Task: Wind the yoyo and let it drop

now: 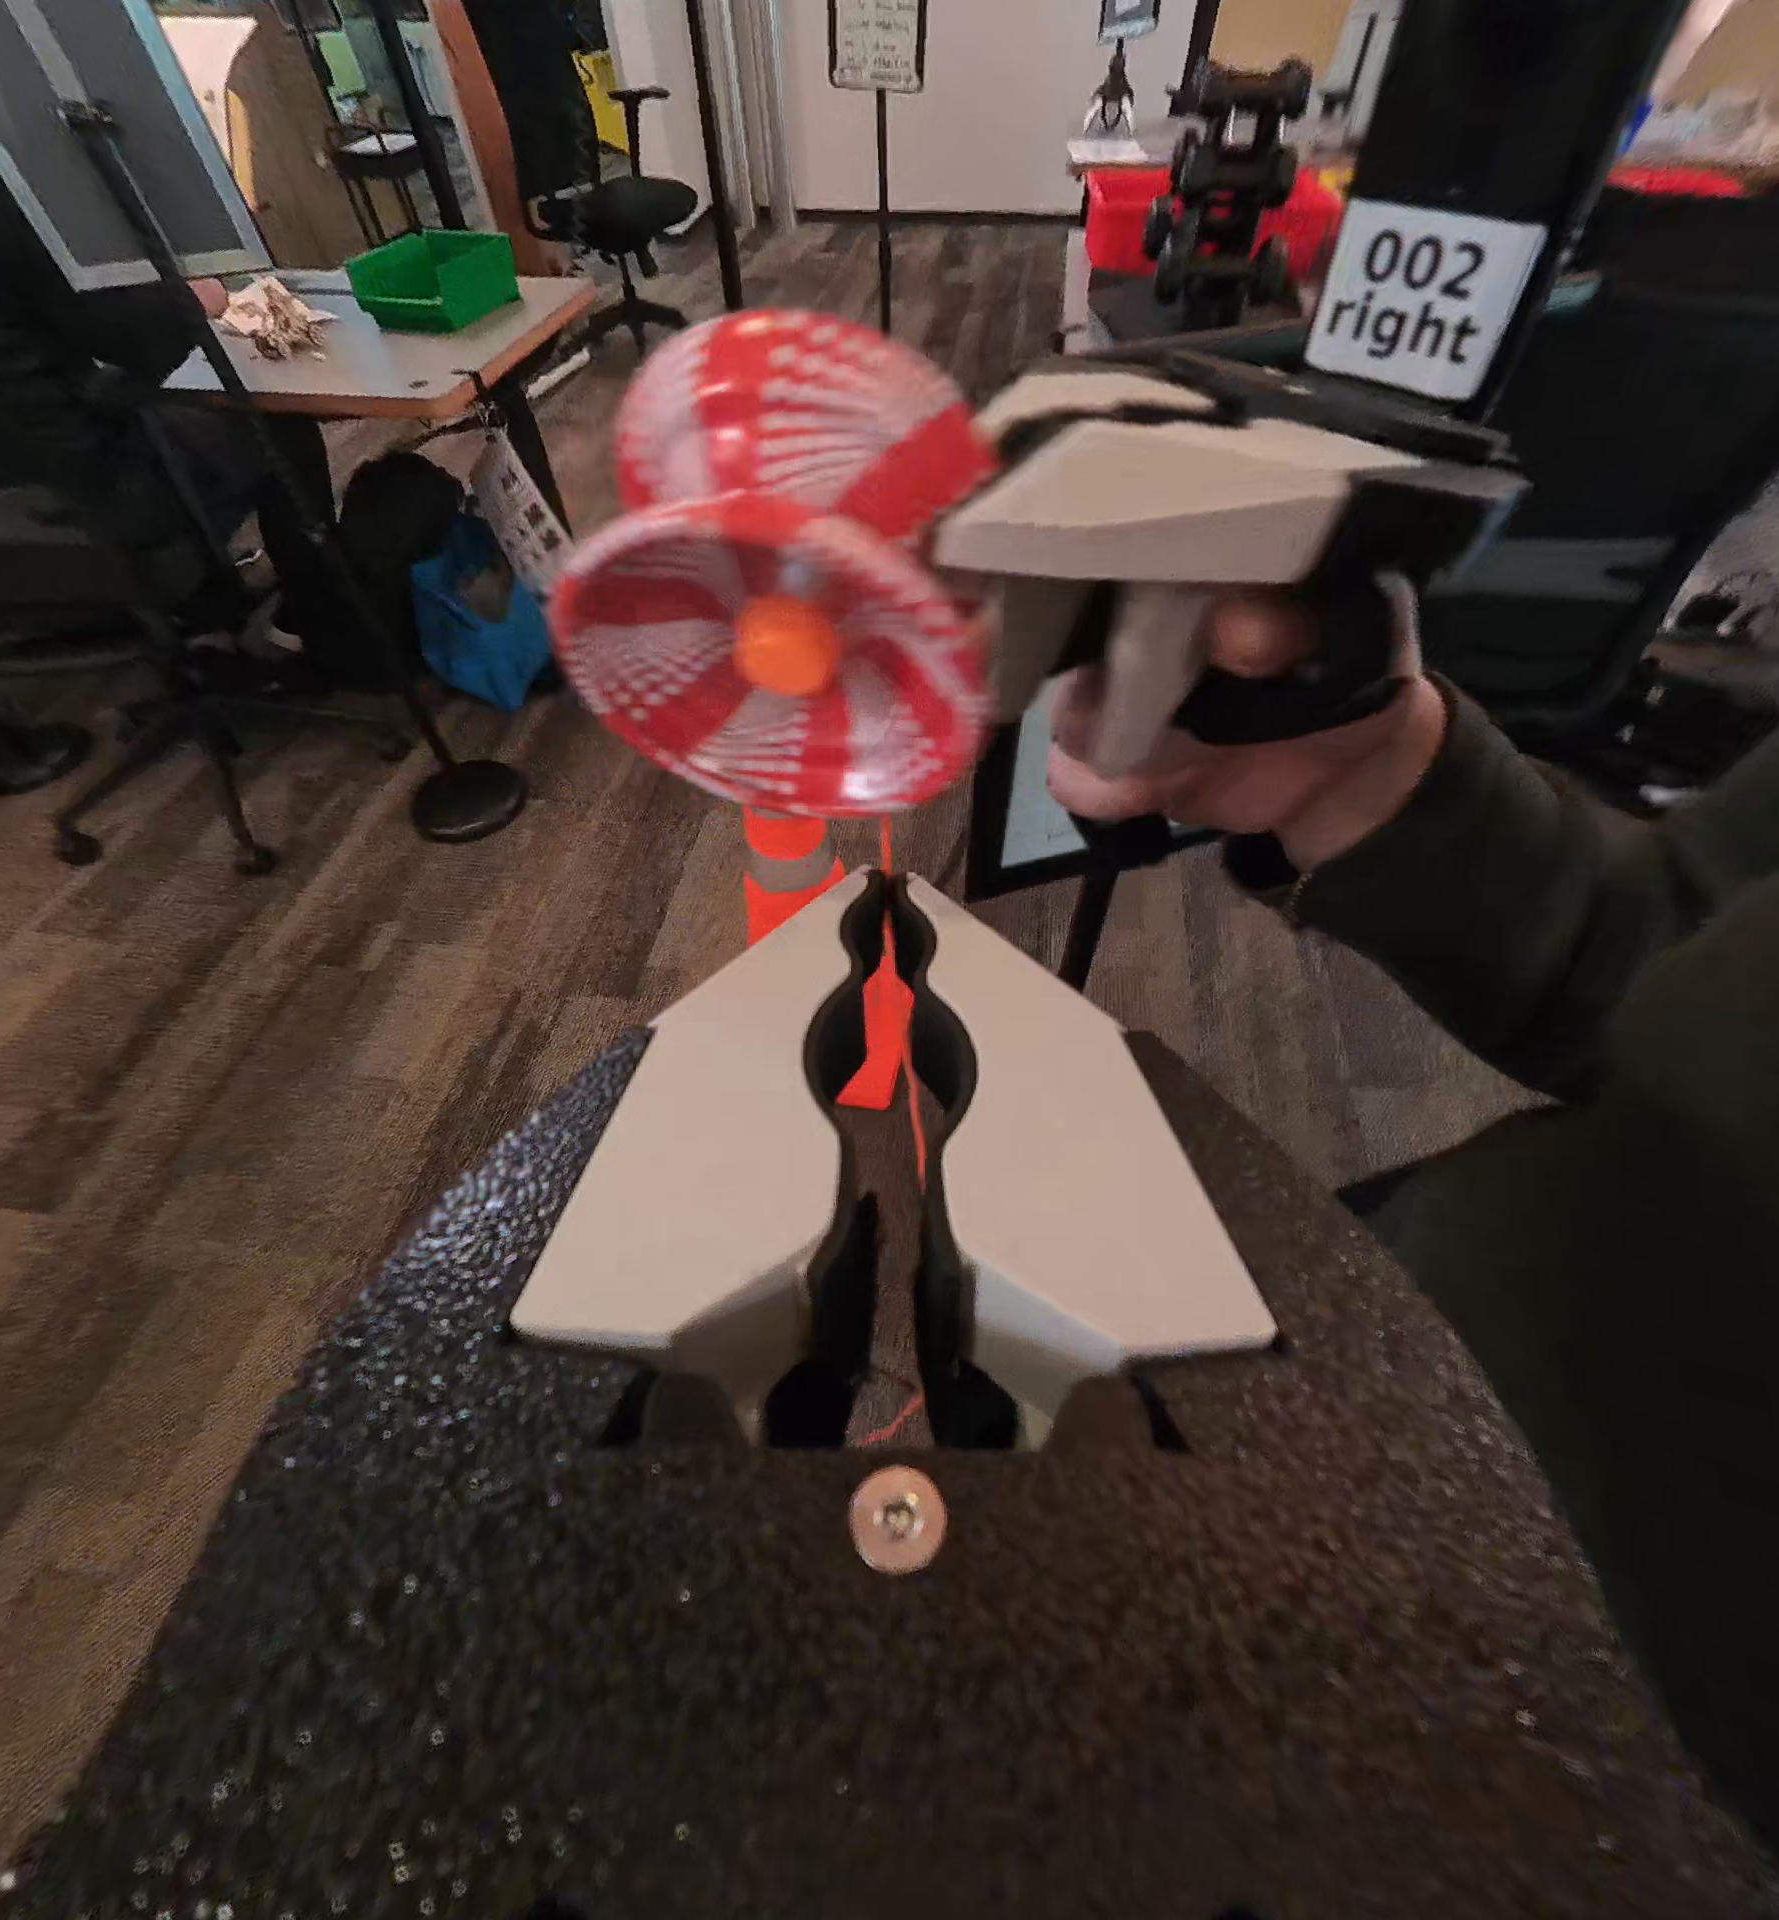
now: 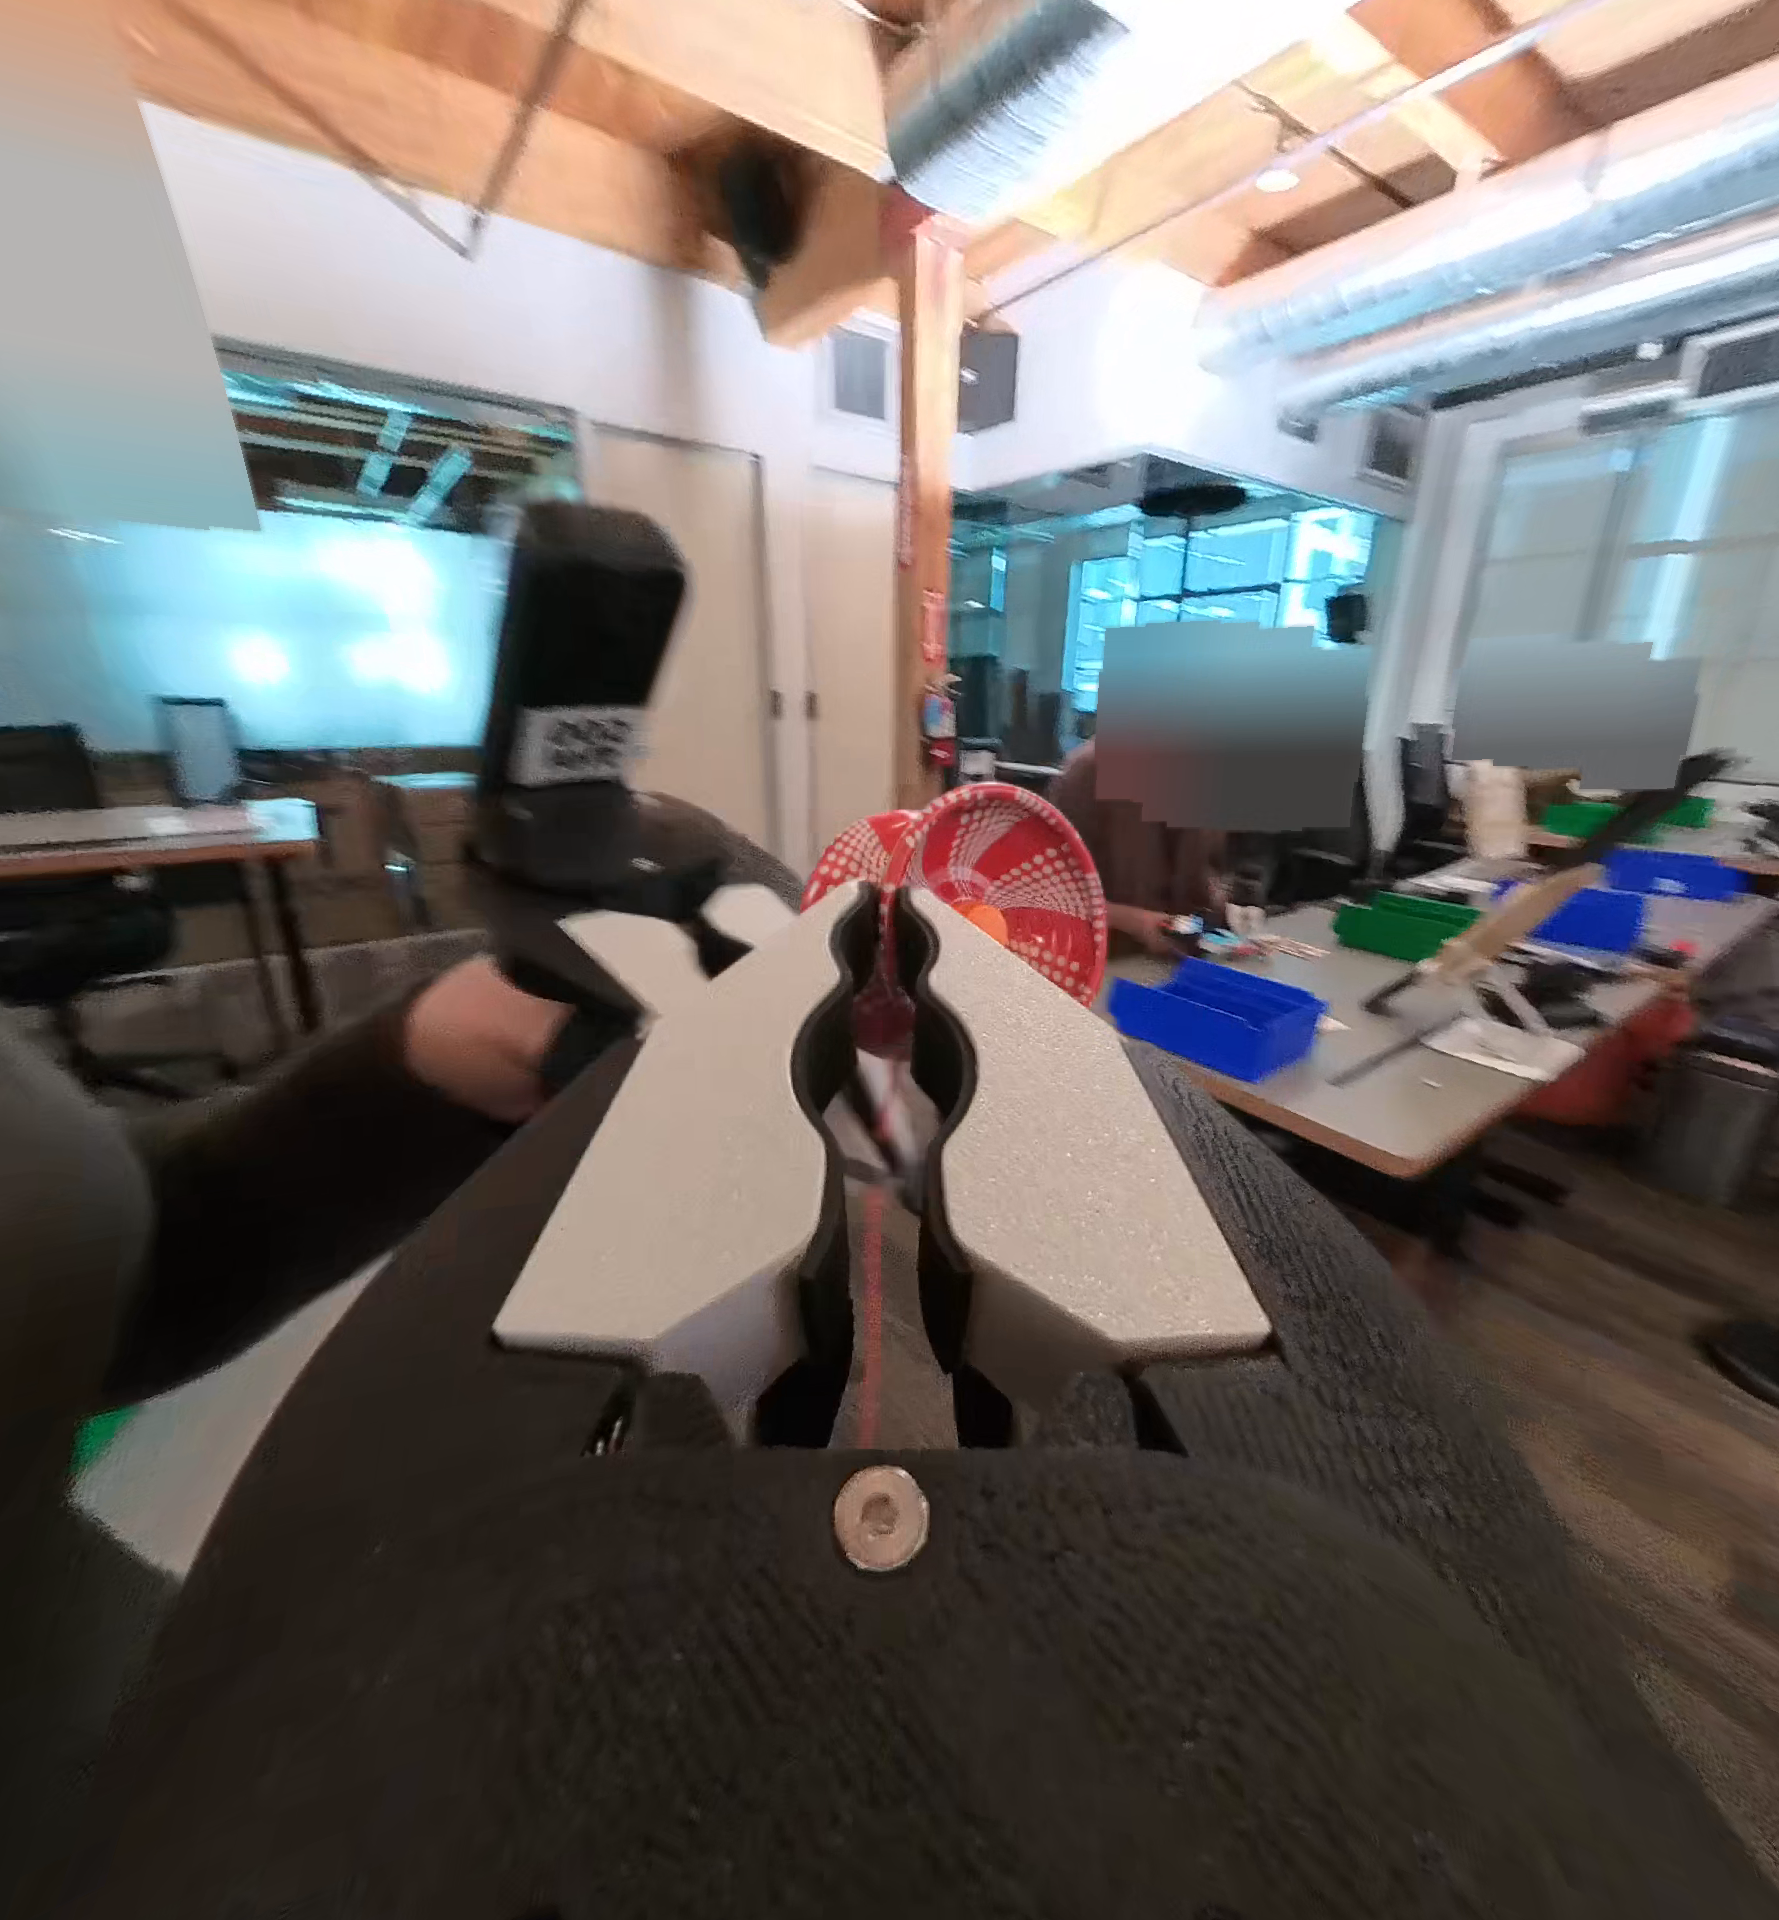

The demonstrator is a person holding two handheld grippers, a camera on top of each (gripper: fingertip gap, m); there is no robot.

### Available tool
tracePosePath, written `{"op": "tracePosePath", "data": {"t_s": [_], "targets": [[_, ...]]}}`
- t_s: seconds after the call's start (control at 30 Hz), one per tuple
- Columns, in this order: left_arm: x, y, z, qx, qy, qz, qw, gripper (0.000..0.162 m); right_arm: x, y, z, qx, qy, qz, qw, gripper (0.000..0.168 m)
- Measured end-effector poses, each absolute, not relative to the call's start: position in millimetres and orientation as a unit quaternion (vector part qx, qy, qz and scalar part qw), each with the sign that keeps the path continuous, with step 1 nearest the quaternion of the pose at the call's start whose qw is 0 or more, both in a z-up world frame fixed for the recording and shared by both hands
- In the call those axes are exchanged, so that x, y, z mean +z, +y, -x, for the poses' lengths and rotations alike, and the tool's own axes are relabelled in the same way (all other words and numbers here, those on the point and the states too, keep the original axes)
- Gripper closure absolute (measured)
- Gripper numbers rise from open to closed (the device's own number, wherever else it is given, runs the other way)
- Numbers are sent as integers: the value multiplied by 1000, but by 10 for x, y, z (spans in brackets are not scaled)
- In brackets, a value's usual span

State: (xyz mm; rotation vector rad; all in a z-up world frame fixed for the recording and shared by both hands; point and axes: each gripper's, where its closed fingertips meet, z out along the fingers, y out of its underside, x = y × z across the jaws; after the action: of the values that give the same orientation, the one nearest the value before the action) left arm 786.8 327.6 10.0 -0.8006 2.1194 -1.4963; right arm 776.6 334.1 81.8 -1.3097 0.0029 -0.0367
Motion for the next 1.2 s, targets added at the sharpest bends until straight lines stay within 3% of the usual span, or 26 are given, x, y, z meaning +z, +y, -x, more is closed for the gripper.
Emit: {"op": "tracePosePath", "data": {"t_s": [0.17,0.43,0.67,0.73,0.87,1.03,1.2], "targets": [[18,3426,-8011,-548,754,296,210,162,745,3388,-7415,15,-96,621,778,168],[355,3608,-7987,-472,783,223,338,162,329,3373,-7438,-97,-156,727,662,167],[492,3367,-7831,-368,803,166,439,162,506,3347,-7736,-223,-92,717,654,167],[522,3288,-7759,-390,801,173,421,162,600,3339,-7737,-243,-81,699,667,167],[476,3080,-7582,-496,801,180,283,162,799,3250,-7897,-317,-38,661,679,168],[141,3063,-7636,-508,807,218,208,162,1042,3157,-7788,-269,-19,604,750,167],[201,2913,-7694,-592,746,254,169,159,1049,3040,-7887,-231,18,591,772,168]]}}
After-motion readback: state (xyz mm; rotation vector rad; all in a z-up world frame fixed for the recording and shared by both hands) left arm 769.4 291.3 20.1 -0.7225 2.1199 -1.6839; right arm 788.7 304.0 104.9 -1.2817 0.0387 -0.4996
